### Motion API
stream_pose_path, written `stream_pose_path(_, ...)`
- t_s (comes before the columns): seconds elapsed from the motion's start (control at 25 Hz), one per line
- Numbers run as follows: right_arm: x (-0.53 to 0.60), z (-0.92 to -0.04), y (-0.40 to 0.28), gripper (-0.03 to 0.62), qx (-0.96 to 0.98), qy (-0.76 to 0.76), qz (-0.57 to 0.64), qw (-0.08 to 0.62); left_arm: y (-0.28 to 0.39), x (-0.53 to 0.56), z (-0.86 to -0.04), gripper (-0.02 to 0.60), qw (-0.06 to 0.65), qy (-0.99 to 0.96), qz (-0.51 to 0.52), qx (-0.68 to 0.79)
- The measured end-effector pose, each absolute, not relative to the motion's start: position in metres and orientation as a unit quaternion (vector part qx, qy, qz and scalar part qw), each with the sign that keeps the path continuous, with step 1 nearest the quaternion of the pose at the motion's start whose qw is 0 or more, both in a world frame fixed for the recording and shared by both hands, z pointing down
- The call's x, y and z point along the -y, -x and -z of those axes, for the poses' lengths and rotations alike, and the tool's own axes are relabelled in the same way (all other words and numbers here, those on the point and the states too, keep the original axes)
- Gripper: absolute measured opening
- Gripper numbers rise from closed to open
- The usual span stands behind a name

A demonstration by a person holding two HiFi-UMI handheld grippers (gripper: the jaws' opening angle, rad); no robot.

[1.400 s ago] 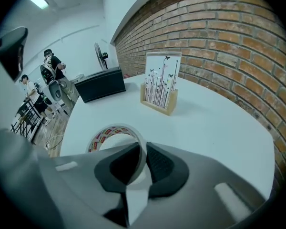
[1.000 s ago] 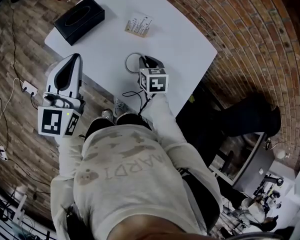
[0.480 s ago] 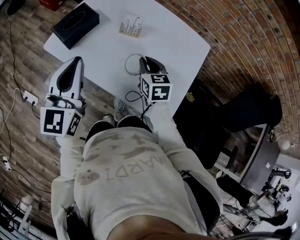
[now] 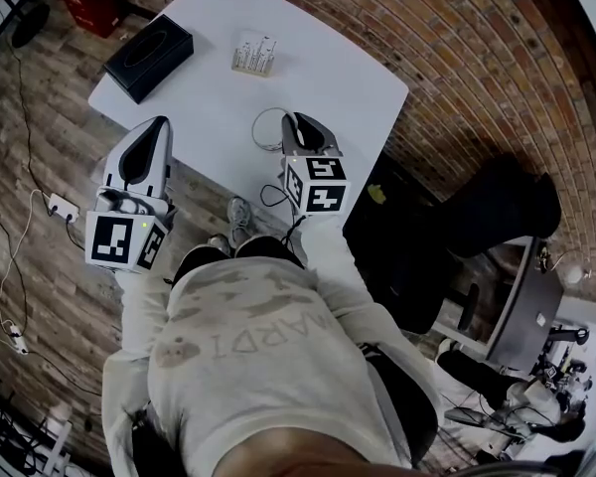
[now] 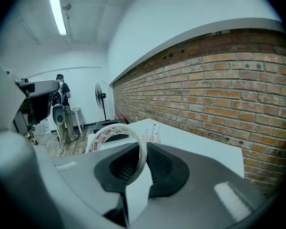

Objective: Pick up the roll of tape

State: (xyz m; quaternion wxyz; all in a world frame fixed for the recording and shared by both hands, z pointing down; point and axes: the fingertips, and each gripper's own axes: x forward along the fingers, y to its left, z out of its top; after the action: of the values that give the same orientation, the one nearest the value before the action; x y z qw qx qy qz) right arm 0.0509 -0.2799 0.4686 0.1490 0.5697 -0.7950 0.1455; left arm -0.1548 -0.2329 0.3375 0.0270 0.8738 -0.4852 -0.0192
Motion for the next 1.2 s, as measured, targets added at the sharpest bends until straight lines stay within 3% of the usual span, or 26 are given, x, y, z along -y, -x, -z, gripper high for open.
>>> stream_pose_path(1.2,0.226,-0.357,-0.049,0.058,0.807,-0.588,-0.025,0.056,0.148,0.211,-0.322,0.005,0.016,-0.884,0.030,0.467)
